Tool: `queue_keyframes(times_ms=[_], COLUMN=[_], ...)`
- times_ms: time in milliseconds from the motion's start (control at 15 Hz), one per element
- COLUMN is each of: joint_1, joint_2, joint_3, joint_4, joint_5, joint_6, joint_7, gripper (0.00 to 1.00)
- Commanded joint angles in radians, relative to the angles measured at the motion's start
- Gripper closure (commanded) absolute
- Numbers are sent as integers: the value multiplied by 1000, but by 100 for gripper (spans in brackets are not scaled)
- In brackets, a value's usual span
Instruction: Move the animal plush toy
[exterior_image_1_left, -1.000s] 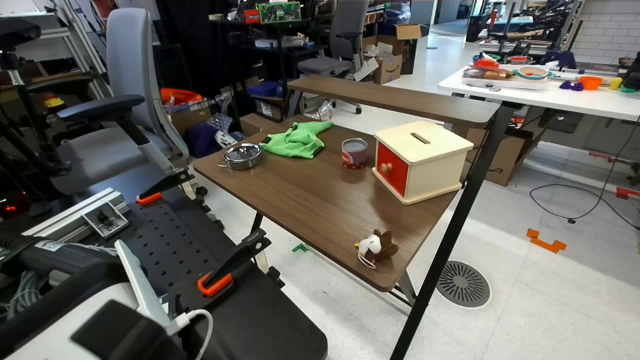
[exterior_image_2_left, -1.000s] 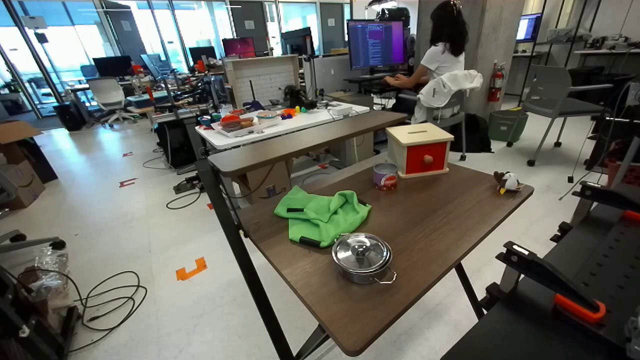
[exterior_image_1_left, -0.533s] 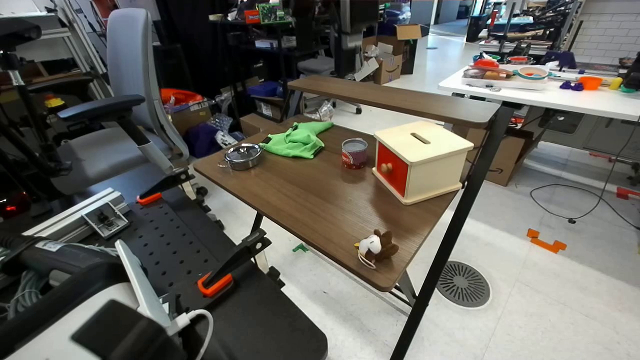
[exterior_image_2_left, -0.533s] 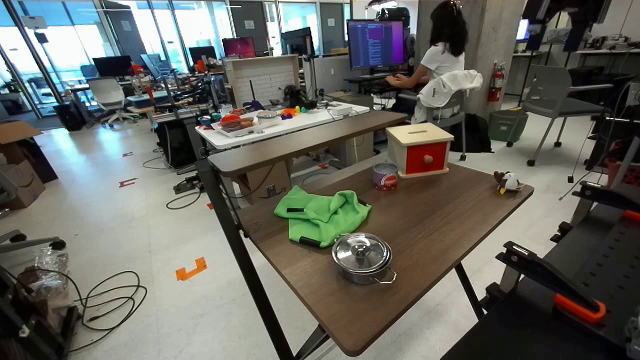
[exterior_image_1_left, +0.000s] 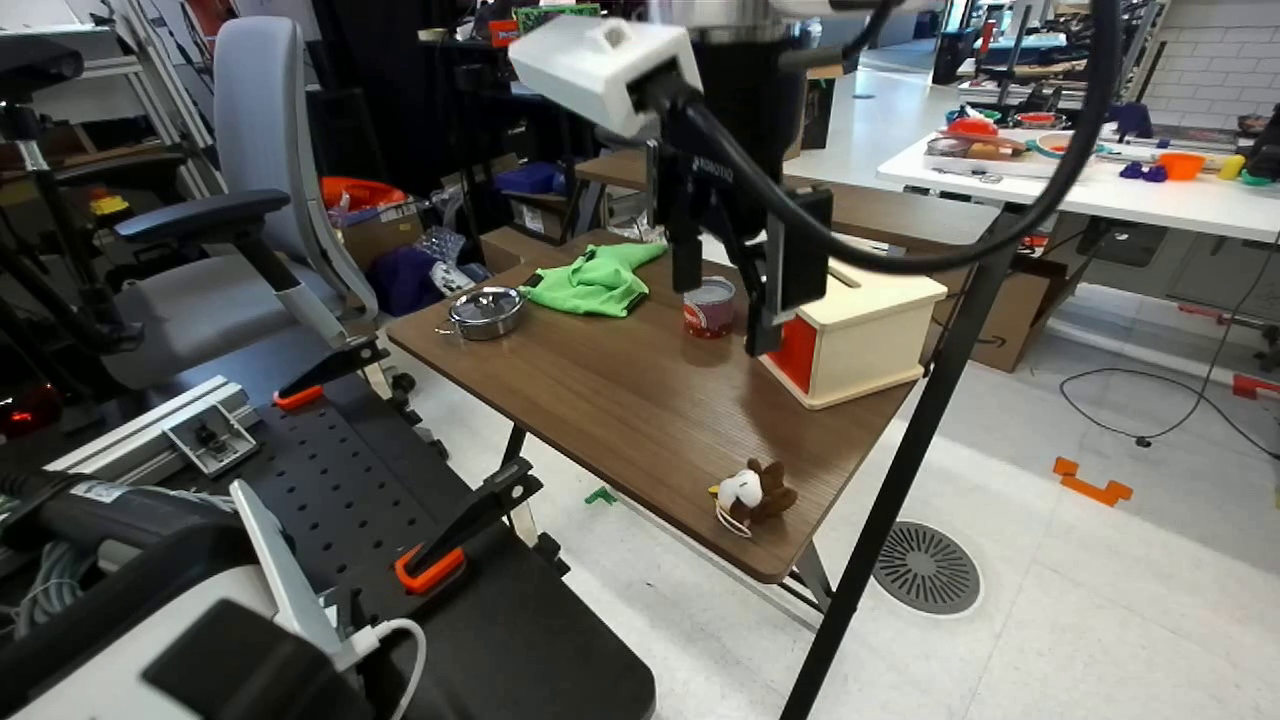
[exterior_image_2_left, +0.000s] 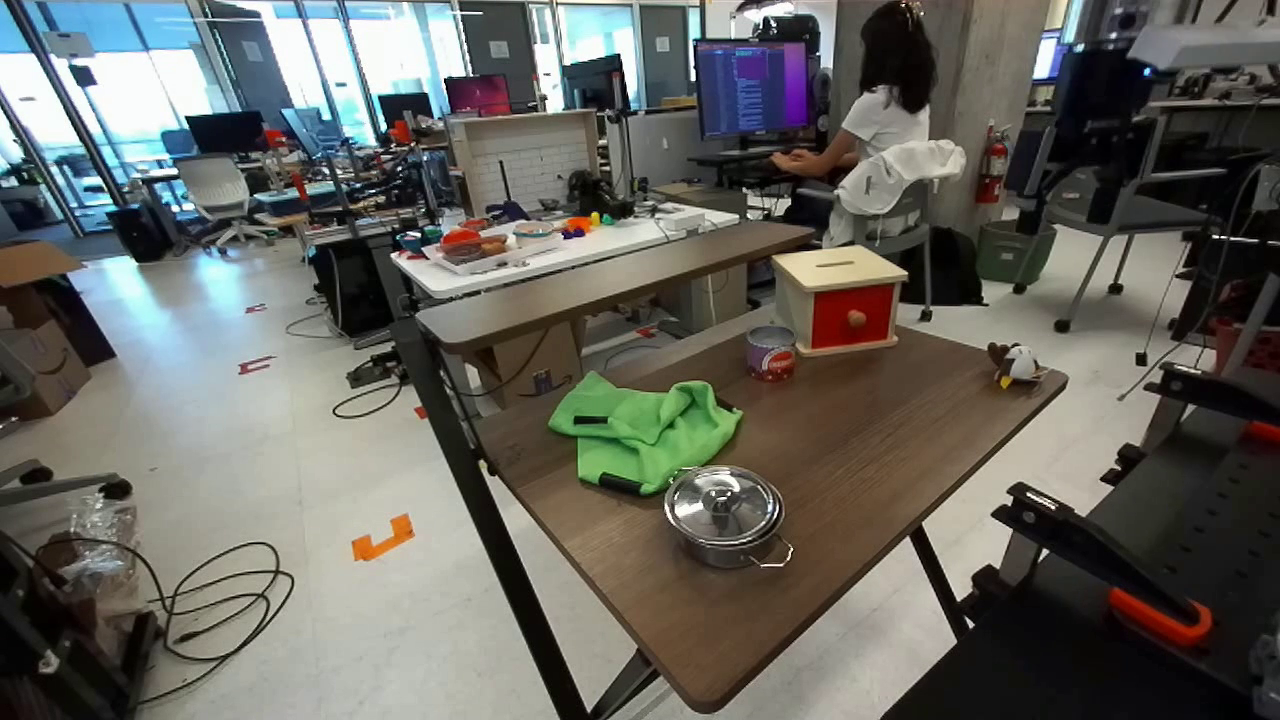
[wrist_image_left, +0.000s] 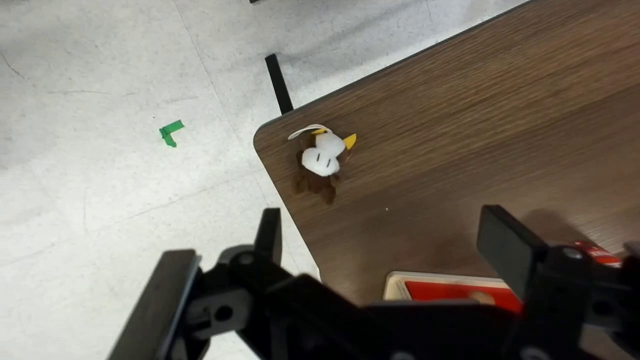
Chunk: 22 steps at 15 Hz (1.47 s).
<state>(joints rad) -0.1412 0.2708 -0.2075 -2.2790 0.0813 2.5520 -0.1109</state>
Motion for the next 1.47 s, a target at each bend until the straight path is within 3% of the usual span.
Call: queue_keyframes(times_ms=[0, 667, 1400], joint_1=[-36, -52, -71], joint_2=[156, 395, 424], joint_3=[8, -35, 29], joint_4=[96, 238, 229], joint_5=[-22, -76, -61], joint_6=[58, 74, 101], joint_7=[35, 130, 107], gripper=[0, 0, 0])
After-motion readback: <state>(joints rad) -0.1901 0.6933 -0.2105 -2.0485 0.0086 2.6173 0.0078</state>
